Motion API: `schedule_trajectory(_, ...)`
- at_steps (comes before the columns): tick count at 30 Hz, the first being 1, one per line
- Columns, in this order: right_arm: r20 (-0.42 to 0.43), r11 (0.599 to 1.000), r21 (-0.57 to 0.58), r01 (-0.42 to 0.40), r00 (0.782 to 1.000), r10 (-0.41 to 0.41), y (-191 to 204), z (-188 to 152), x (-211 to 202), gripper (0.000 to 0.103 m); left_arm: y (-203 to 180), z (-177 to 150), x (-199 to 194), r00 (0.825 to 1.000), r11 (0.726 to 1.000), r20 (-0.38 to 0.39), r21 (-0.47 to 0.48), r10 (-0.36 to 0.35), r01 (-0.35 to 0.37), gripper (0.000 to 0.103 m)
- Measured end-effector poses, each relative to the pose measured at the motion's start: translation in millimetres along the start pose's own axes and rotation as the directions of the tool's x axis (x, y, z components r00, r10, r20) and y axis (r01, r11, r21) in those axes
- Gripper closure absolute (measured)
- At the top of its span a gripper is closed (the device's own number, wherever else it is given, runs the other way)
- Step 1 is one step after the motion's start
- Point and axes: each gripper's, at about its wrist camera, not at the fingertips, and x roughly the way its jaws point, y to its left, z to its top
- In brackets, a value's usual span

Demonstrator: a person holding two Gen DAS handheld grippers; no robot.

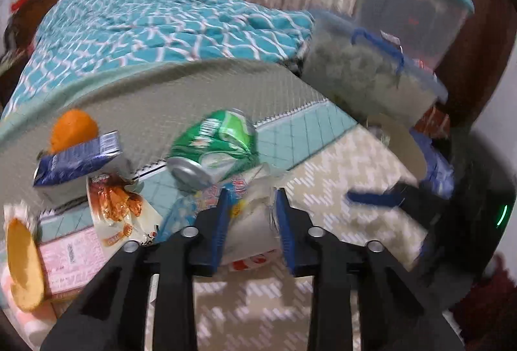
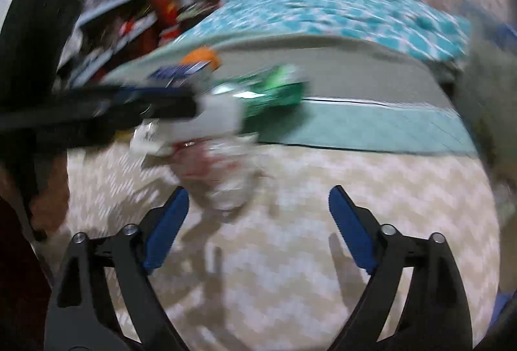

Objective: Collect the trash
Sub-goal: 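Grasp the blue-white wrapped package with the left tool while the right tool grasps the red-white plastic bag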

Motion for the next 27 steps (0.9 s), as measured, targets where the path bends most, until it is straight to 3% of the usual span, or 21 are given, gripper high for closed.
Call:
schedule_trajectory(2, -0.015, 1.000, -0.021, -0.004, 1.000, 0.003, 4.4, 3.6, 9.9, 0.013, 11.6, -5.4, -22.7, 0.999, 0.998, 0.026, -0.032, -0.047, 0.048, 0.087)
schedule_trajectory(6, -0.042, 0.999, -0.036, 0.011, 0.999, -0.012, 11.8, 12.0, 32.8, 0.013, 27.9, -28.1, -58.7, 0.997, 0.997, 0.061, -0.072, -0.035, 0.040, 0.088)
schedule_trajectory(8, -0.063, 0.999, -0.028, -0.026, 0.998, 0.024, 8.4, 6.2, 33.1, 0.042, 32.6, -38.3, -67.9, 0.997, 0.994, 0.056, -0.093, -0.044, 0.049, 0.089)
schedule_trajectory(12, -0.022, 0.999, 0.010, -0.031, 0.999, 0.031, 4.3, -9.7, 10.8, 0.058, 38.9, -56.3, -81.0, 0.994, 0.984, 0.055, -0.147, -0.092, 0.100, 0.090)
schedule_trajectory(13, -0.021, 0.999, 0.023, -0.028, 0.999, 0.029, 5.0, -14.3, 6.4, 0.079, 37.9, -59.0, -81.3, 0.992, 0.980, 0.053, -0.159, -0.113, 0.121, 0.090)
schedule_trajectory(17, 0.001, 0.991, 0.134, -0.024, 1.000, 0.024, -14.3, -44.4, -22.1, 0.081, 25.9, -65.0, -73.4, 0.984, 0.967, 0.041, -0.178, -0.175, 0.180, 0.091)
schedule_trajectory(18, 0.003, 0.989, 0.148, -0.020, 1.000, 0.019, -17.8, -47.3, -24.9, 0.081, 17.7, -65.8, -69.1, 0.990, 0.977, 0.037, -0.156, -0.140, 0.144, 0.090)
schedule_trajectory(19, 0.013, 0.986, 0.164, -0.018, 1.000, 0.016, -21.2, -52.8, -30.0, 0.080, 12.4, -65.1, -64.7, 0.994, 0.983, 0.037, -0.145, -0.107, 0.111, 0.083)
schedule_trajectory(20, 0.020, 0.984, 0.178, -0.012, 1.000, 0.008, -24.0, -57.4, -34.6, 0.080, 7.3, -65.5, -62.2, 0.997, 0.988, 0.038, -0.135, -0.067, 0.071, 0.053)
schedule_trajectory(22, 0.027, 0.981, 0.194, 0.009, 1.000, -0.014, -27.3, -62.8, -40.1, 0.078, -4.2, -67.6, -57.4, 0.999, 0.992, 0.036, -0.124, 0.039, -0.034, 0.015)
schedule_trajectory(24, 0.024, 0.977, 0.213, 0.032, 0.999, -0.038, -29.5, -72.4, -46.2, 0.073, -14.9, -70.2, -57.4, 0.997, 0.995, 0.054, -0.083, 0.055, -0.050, 0.015)
schedule_trajectory(27, 0.047, 0.972, 0.230, 0.050, 0.997, -0.062, -32.2, -84.6, -56.8, 0.011, -27.4, -76.9, -54.2, 0.991, 0.992, 0.057, 0.008, 0.125, -0.125, 0.014)
